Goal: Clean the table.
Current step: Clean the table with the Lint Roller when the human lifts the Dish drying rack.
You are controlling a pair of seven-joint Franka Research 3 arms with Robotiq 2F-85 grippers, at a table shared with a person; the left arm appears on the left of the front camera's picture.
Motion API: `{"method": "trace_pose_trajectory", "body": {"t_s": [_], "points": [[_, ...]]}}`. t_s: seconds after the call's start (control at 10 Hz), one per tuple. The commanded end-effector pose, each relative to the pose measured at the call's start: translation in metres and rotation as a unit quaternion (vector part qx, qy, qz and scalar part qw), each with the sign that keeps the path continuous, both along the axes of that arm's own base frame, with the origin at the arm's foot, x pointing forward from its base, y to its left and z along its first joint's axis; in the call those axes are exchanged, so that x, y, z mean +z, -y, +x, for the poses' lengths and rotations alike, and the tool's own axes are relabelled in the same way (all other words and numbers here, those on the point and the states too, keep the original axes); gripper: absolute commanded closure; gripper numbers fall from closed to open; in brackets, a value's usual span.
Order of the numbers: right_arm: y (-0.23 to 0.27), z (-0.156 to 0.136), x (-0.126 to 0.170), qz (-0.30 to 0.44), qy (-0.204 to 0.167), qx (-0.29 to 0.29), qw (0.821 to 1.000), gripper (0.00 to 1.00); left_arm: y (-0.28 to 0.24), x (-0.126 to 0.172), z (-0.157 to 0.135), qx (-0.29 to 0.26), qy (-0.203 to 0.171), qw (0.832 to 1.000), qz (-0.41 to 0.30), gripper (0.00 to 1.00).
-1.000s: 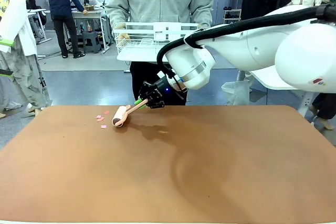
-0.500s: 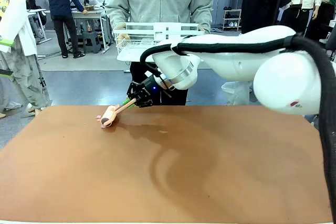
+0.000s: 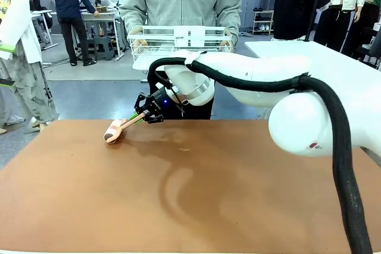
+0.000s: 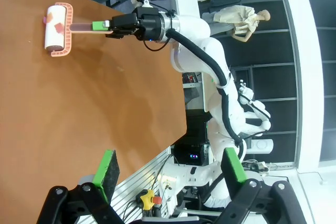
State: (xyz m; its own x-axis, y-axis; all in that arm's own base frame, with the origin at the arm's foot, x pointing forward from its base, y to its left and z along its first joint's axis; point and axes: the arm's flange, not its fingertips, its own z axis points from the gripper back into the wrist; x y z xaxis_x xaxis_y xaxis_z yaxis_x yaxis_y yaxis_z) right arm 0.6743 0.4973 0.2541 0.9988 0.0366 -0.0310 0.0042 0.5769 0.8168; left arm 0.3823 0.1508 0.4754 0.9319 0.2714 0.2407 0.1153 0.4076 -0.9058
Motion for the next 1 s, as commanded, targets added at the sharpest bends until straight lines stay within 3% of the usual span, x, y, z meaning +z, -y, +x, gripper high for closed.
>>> {"method": "trace_pose_trajectory", "body": {"t_s": [0.0, 0.7, 0.9], "points": [[-0.047, 0.03, -0.034, -0.045, -0.019, 0.021, 0.999, 0.78, -0.002, 0.001, -0.002, 0.0, 0.006, 1.0, -0.007, 0.0], [-0.092, 0.027, -0.052, -0.002, -0.03, 0.035, 0.999, 0.78, -0.002, 0.001, -0.002, 0.0, 0.006, 1.0, -0.007, 0.0], [-0.099, 0.024, -0.043, 0.03, 0.002, 0.042, 0.999, 0.78, -0.002, 0.001, -0.002, 0.0, 0.006, 1.0, -0.007, 0.0]]}}
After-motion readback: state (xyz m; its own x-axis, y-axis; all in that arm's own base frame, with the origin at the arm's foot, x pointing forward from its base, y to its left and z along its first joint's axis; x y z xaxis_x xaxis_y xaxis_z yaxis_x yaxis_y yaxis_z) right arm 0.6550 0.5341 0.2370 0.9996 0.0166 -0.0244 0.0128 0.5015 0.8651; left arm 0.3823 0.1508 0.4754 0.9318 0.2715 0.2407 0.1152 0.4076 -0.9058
